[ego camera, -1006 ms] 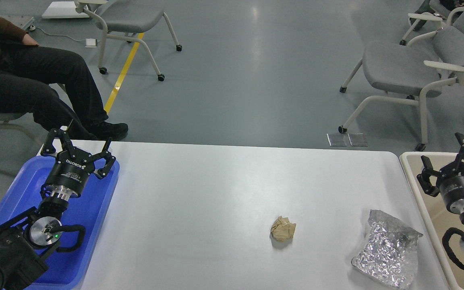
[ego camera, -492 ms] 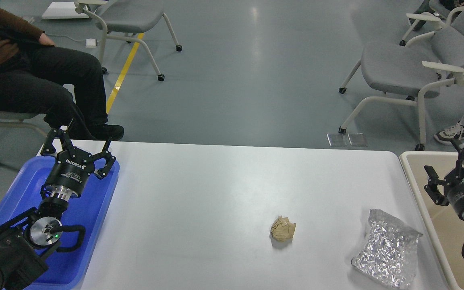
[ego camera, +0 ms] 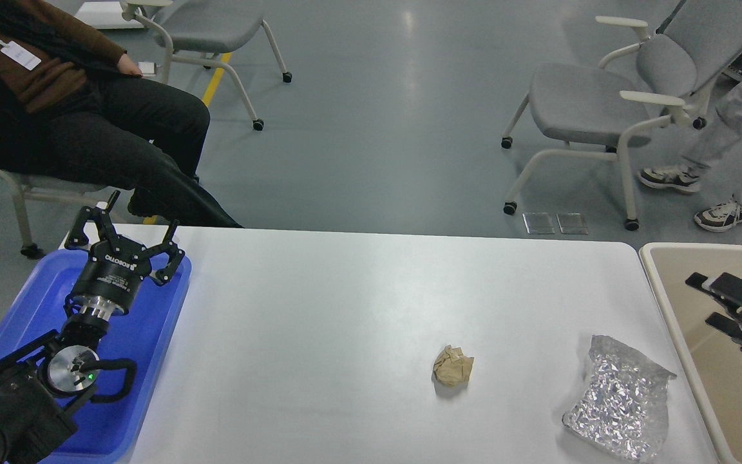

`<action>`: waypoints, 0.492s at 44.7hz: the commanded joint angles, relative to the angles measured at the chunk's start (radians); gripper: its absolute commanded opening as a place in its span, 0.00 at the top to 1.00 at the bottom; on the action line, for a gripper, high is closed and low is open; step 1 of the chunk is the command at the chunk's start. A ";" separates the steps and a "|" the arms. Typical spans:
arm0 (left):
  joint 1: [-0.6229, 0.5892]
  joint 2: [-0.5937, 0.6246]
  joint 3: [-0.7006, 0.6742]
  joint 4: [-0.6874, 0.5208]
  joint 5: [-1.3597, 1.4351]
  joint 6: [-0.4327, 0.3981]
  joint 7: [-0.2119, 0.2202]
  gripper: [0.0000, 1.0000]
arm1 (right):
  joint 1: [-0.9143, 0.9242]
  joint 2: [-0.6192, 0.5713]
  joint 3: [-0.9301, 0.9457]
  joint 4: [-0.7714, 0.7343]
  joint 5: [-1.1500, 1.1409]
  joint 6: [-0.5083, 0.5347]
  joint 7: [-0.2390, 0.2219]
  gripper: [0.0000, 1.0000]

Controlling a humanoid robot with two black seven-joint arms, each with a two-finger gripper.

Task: Tidy desktop
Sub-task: 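Lower the right gripper down onto the edge of the foil bag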

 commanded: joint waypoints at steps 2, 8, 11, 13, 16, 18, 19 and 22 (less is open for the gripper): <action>0.000 0.000 0.000 0.000 0.000 0.000 0.000 0.02 | 0.027 -0.154 -0.217 0.075 -0.274 -0.008 -0.003 0.02; 0.000 0.000 0.000 0.000 0.000 0.000 0.000 0.02 | 0.021 -0.158 -0.277 0.075 -0.335 -0.009 -0.003 0.06; 0.000 0.000 0.000 0.000 0.000 0.000 0.000 0.02 | 0.021 -0.152 -0.307 0.075 -0.340 -0.014 -0.004 0.06; 0.000 0.000 0.000 -0.001 0.000 0.000 0.000 0.02 | 0.021 -0.147 -0.324 0.075 -0.340 -0.019 -0.006 0.06; 0.000 0.000 0.000 0.000 0.000 0.000 0.000 0.02 | 0.021 -0.146 -0.350 0.075 -0.338 -0.020 -0.013 0.06; 0.000 0.000 0.000 0.000 0.000 0.000 0.000 0.02 | 0.021 -0.141 -0.361 0.073 -0.335 -0.020 -0.021 0.06; 0.000 0.000 0.000 -0.001 0.000 0.000 0.000 0.02 | 0.021 -0.137 -0.364 0.073 -0.334 -0.020 -0.026 0.06; 0.000 0.000 0.000 0.000 0.000 0.000 0.000 0.02 | 0.017 -0.109 -0.367 0.070 -0.331 -0.023 -0.035 0.06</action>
